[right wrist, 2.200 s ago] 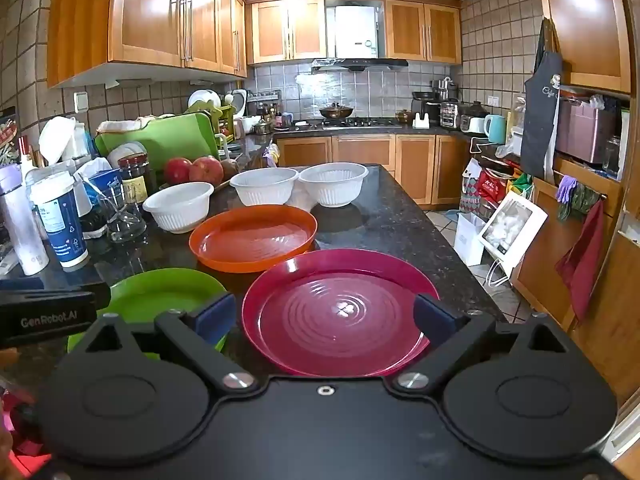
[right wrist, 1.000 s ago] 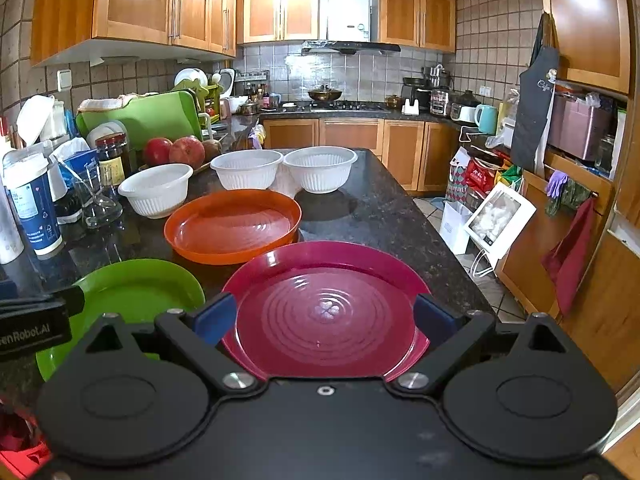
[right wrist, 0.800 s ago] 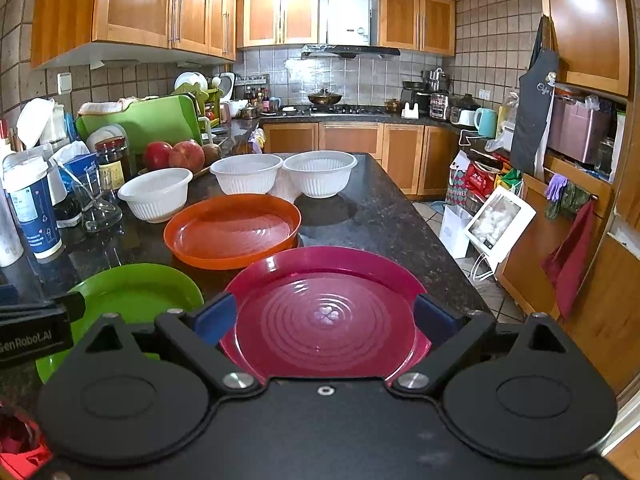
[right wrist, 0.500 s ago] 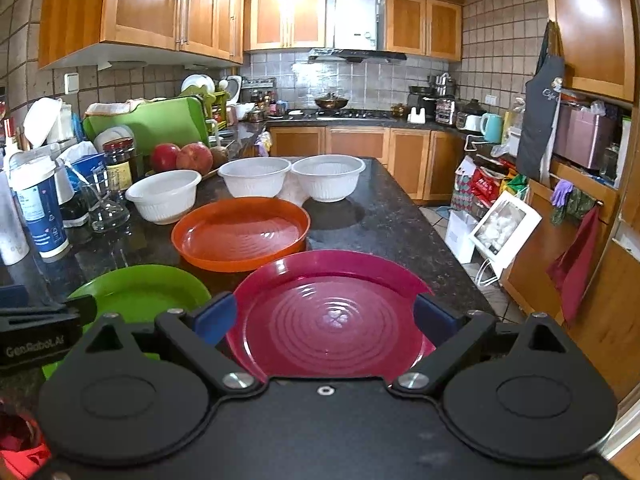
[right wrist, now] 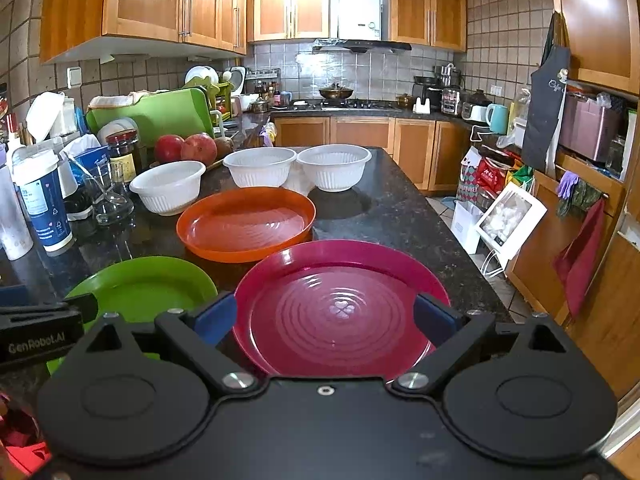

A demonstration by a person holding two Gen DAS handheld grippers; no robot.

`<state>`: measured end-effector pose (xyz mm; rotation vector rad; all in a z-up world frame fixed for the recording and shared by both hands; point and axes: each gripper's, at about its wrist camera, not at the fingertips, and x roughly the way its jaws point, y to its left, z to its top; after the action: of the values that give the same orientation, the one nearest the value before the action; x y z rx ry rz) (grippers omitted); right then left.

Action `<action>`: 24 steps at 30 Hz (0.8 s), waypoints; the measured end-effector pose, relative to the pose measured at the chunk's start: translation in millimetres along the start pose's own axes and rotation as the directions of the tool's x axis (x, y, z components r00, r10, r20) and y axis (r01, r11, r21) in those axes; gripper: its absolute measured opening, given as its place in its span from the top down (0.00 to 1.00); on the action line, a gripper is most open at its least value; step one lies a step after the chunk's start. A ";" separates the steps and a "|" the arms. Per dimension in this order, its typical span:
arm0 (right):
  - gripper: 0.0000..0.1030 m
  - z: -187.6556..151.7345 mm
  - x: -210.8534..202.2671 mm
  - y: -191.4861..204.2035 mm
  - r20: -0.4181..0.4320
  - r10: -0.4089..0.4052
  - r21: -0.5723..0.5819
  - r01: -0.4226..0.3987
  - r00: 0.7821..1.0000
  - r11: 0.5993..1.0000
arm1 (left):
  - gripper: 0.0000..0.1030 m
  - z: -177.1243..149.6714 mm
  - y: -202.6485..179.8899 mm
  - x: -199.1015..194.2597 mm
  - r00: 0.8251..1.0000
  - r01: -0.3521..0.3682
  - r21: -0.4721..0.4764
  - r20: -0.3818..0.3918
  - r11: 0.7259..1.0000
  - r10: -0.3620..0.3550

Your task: Organize plates and bowls

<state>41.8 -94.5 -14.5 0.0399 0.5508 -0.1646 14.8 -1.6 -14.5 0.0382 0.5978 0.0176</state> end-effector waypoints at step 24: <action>0.03 -2.6 -1.2 -0.8 0.027 -0.006 -0.006 0.006 1.000 1.000 | 0.35 -2.2 -7.9 -6.3 1.000 -0.003 0.017 0.013 1.000 0.003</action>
<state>39.3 -94.9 -16.0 0.0297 0.5246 -0.1686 8.5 -9.6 -13.1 0.0556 0.5849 0.0151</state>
